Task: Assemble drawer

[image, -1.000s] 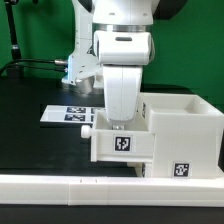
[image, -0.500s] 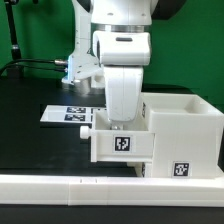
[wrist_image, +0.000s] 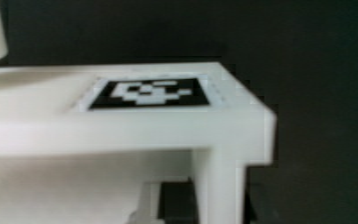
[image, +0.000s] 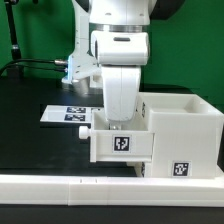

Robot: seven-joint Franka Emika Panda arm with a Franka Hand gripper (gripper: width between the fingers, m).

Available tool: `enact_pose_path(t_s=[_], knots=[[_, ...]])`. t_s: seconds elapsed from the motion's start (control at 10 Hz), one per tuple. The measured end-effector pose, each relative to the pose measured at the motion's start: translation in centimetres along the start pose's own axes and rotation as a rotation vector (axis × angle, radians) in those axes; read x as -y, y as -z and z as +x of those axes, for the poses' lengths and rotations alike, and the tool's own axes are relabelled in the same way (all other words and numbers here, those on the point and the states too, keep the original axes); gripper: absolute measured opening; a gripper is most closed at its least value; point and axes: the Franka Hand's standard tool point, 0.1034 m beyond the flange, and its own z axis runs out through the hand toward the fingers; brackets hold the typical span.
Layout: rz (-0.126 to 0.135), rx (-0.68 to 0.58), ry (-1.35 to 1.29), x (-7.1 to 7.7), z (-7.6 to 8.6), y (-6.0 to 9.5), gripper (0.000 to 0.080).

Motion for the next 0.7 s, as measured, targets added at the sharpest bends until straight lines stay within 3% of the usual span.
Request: enact_pose_path(t_s=[0.7], knots=[[-0.006, 0.007, -0.001, -0.01, -0.09, 0.03, 0.0039]])
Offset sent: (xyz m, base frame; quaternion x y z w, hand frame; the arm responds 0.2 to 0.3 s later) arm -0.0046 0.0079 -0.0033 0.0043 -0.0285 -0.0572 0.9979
